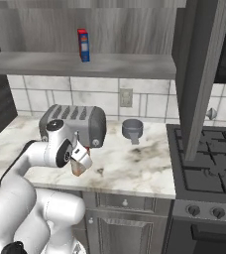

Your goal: Pick the boxed food and boxed food from the counter and place them in the cabinets closest to them.

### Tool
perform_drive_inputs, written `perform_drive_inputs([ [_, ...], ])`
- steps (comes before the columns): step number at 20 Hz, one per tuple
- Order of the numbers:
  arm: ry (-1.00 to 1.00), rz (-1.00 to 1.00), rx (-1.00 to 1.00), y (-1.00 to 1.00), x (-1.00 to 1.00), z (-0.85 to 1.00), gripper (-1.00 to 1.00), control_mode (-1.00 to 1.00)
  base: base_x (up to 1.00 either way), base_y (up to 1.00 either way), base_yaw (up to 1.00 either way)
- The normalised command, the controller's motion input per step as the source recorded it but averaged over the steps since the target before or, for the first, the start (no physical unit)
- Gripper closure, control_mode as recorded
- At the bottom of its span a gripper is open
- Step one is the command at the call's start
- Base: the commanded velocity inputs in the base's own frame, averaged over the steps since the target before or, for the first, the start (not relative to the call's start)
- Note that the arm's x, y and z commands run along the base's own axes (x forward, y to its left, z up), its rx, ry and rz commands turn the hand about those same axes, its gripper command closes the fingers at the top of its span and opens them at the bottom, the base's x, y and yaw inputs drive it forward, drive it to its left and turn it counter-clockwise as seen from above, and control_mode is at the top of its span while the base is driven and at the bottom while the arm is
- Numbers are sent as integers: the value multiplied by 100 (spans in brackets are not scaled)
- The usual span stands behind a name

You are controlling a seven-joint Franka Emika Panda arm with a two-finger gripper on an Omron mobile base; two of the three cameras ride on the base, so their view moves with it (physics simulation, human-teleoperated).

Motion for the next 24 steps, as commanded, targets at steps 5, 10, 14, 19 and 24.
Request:
perform_drive_inputs([
  [5,-6,-3,0,0,10,-32,-100,-100,0,0,0],
  [10,6,-1,0,-1,0,-1,-100,-100,0,0,0],
  [14,4,-1,0,0,7,0,-100,-100,0,0,0],
  [19,1,-1,0,4,9,2,-100,-100,0,0,0],
  [24,-7,0,2,0,-9,10,-100,-100,0,0,0],
])
